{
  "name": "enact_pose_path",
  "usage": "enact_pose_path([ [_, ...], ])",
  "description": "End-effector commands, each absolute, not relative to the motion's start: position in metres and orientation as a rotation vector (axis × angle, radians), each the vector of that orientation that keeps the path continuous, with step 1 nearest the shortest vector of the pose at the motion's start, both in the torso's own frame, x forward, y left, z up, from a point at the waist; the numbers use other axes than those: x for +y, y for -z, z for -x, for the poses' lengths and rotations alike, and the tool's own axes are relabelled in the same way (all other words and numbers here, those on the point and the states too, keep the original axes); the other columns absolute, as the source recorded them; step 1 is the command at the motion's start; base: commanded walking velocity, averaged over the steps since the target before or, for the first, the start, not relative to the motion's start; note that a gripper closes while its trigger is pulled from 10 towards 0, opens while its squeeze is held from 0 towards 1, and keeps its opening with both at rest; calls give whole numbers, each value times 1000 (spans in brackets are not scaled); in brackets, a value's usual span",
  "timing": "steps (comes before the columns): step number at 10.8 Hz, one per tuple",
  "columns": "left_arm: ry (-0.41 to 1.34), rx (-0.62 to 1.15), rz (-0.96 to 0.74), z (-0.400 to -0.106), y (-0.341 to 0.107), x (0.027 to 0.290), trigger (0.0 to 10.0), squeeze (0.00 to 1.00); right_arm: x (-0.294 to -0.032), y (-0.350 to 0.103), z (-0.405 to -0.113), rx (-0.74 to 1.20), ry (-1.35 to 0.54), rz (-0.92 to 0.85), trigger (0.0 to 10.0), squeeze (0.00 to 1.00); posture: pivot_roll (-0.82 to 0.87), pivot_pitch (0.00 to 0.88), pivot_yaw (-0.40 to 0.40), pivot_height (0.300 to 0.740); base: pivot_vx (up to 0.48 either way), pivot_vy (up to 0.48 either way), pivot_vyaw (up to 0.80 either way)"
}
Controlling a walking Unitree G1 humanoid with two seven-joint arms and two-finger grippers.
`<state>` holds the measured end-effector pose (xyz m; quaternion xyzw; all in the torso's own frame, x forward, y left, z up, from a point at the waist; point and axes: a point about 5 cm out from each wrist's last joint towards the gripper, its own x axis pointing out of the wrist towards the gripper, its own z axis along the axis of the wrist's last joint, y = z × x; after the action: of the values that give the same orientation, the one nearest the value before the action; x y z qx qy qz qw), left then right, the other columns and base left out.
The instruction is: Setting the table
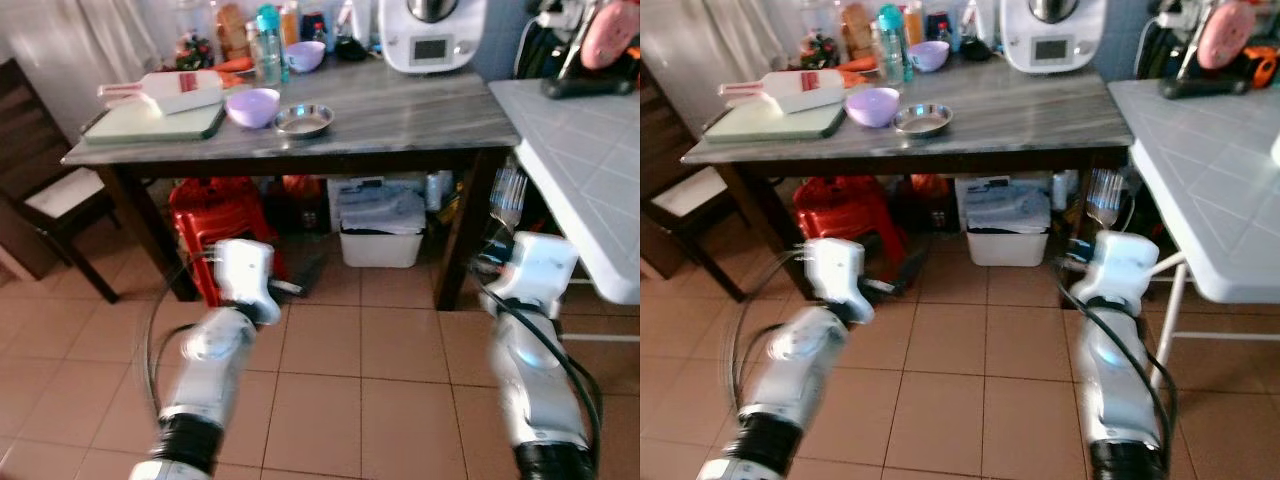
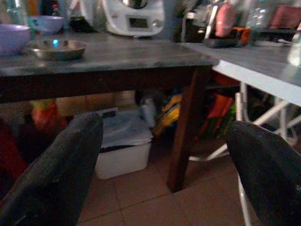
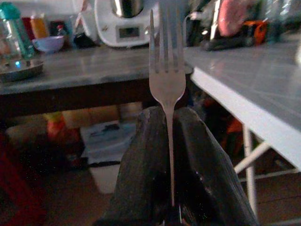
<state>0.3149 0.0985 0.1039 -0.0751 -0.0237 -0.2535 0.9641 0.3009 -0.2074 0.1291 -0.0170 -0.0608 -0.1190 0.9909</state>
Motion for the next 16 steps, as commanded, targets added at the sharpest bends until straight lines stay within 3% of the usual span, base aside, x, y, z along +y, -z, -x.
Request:
enact_pose_path([
  [1, 473, -51, 125, -317, -105, 113, 10000, 0, -197, -140, -304, -173, 203, 32, 10000, 0, 37, 0, 95, 740, 0, 431, 0],
  [4, 464, -44, 115, -318, -104, 113, 10000, 0, -198, -139, -304, -168, 205, 31, 10000, 0, 37, 0, 94, 740, 0, 446, 0],
  [7, 448, -68, 108, -320, -108, 120, 10000, 0, -199, -139, -303, -171, 210, 33, 10000, 0, 36, 0, 97, 740, 0, 0, 0],
  [11, 471, -68, 114, -317, -107, 119, 10000, 0, -199, -139, -301, -174, 210, 31, 10000, 0, 36, 0, 99, 740, 0, 0, 497],
  [16, 353, -61, 55, -300, -95, 155, 10000, 0, -203, -132, -272, -158, 193, 45, 10000, 0, 46, 0, 92, 740, 0, 0, 180],
])
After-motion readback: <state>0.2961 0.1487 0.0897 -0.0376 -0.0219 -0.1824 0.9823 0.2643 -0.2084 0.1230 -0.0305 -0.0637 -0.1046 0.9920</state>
